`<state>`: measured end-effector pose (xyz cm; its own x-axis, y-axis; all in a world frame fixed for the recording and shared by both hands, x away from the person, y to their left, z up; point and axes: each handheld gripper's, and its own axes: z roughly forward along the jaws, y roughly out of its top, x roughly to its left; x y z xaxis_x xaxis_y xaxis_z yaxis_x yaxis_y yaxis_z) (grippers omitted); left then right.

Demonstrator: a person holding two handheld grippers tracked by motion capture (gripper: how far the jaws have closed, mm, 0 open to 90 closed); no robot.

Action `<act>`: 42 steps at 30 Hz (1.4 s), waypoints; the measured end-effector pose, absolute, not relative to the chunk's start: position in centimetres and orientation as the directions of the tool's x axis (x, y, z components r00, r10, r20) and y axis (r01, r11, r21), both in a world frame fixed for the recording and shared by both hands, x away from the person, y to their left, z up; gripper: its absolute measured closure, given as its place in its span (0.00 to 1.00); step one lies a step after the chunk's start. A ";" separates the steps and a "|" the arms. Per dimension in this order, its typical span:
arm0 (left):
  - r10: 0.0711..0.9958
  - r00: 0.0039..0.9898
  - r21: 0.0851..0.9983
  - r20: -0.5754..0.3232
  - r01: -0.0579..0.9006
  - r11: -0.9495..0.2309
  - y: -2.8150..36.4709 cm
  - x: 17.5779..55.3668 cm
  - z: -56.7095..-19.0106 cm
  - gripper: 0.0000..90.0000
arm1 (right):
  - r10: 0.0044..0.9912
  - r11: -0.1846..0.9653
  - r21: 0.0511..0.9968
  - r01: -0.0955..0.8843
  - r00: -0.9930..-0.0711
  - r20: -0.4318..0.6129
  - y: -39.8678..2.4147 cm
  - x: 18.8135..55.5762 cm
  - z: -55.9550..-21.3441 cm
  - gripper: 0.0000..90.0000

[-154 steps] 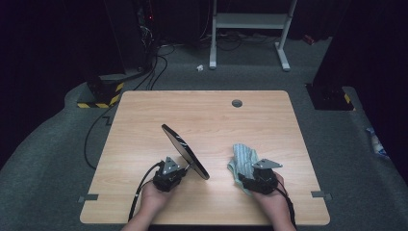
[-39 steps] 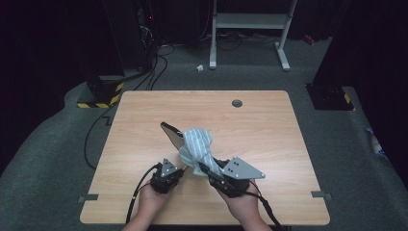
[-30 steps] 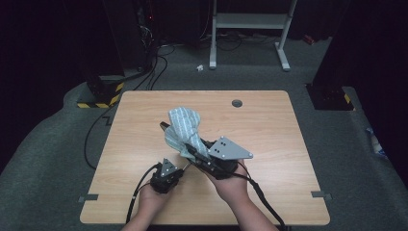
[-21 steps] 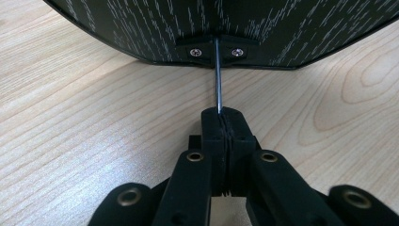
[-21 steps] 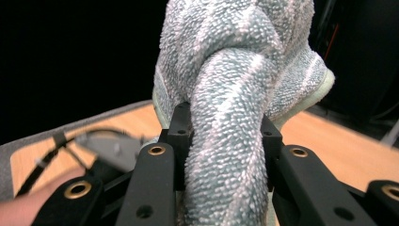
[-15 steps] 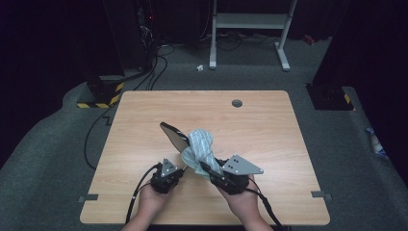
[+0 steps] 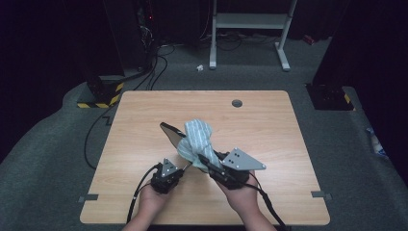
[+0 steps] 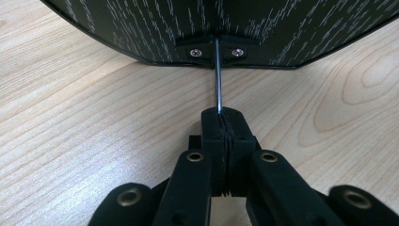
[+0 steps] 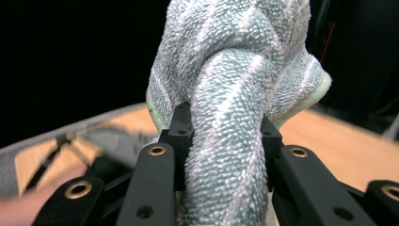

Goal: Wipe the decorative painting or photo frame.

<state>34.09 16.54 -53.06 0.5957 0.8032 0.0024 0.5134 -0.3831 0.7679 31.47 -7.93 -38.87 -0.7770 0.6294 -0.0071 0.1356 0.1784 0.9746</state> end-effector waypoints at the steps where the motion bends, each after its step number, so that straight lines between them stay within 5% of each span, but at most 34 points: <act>1: 0.804 0.594 0.771 0.018 0.503 -0.389 16.6 34.1 -53.0 0.99 | 0.629 0.174 0.977 0.124 -0.777 -0.014 -7.6 31.6 -38.3 0.76; 7: 0.803 0.596 0.768 0.003 0.513 -0.383 16.5 34.1 -53.1 0.99 | 0.619 0.178 0.980 0.087 -0.784 -0.043 -5.7 32.4 -36.4 0.76; 42: 0.806 0.591 0.769 0.016 0.508 -0.388 16.5 34.2 -53.0 0.99 | 0.674 0.235 0.916 0.324 -0.734 0.087 -10.9 30.5 -47.7 0.76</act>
<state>34.21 16.50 -53.01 0.5915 0.8061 0.0163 0.5080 -0.3883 0.7689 30.55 -10.95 -47.73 -0.7338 0.6738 0.0870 0.3243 0.2348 0.9164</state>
